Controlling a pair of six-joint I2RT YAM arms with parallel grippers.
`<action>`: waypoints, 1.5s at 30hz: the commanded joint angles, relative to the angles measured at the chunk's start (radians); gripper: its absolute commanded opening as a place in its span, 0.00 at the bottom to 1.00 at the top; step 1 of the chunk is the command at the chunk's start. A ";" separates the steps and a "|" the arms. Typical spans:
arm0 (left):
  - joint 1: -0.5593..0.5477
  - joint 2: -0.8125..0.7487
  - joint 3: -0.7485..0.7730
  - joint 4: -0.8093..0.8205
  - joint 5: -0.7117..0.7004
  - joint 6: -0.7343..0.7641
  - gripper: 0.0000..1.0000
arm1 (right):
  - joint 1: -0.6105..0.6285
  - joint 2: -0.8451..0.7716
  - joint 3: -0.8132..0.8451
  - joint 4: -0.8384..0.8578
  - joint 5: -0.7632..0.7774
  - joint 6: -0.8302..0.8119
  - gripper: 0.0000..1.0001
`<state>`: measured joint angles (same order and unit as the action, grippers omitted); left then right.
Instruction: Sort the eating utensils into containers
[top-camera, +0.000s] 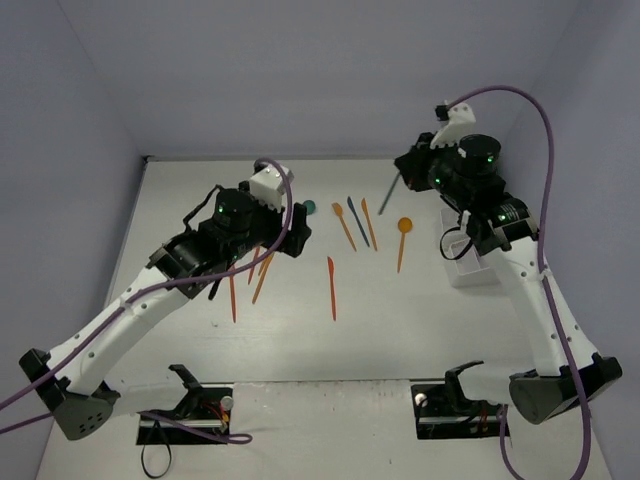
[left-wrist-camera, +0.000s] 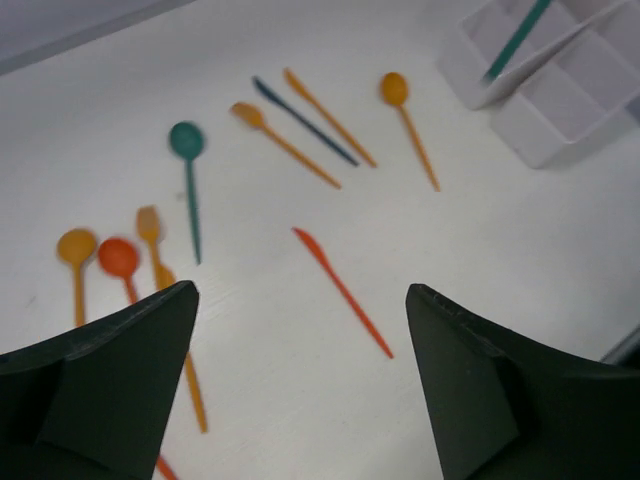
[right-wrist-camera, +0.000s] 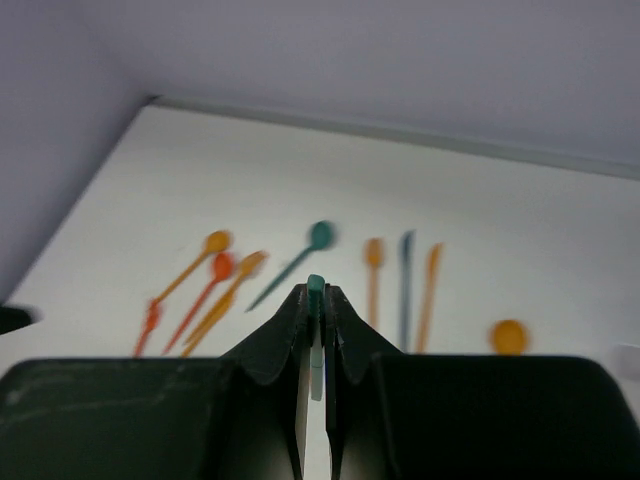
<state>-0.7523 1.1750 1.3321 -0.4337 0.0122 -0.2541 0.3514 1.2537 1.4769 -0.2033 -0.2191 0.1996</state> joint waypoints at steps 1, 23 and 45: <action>0.018 -0.129 -0.082 -0.141 -0.311 -0.050 0.87 | -0.116 -0.004 0.017 0.069 0.315 -0.229 0.00; 0.286 -0.409 -0.495 -0.153 -0.366 -0.037 0.97 | -0.505 0.362 0.088 0.311 0.310 -0.368 0.00; 0.392 -0.376 -0.502 -0.108 -0.279 -0.028 0.97 | -0.540 0.421 -0.121 0.401 0.306 -0.340 0.01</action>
<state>-0.3702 0.7890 0.8204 -0.5971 -0.2774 -0.2916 -0.1837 1.7330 1.3805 0.1126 0.0956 -0.1648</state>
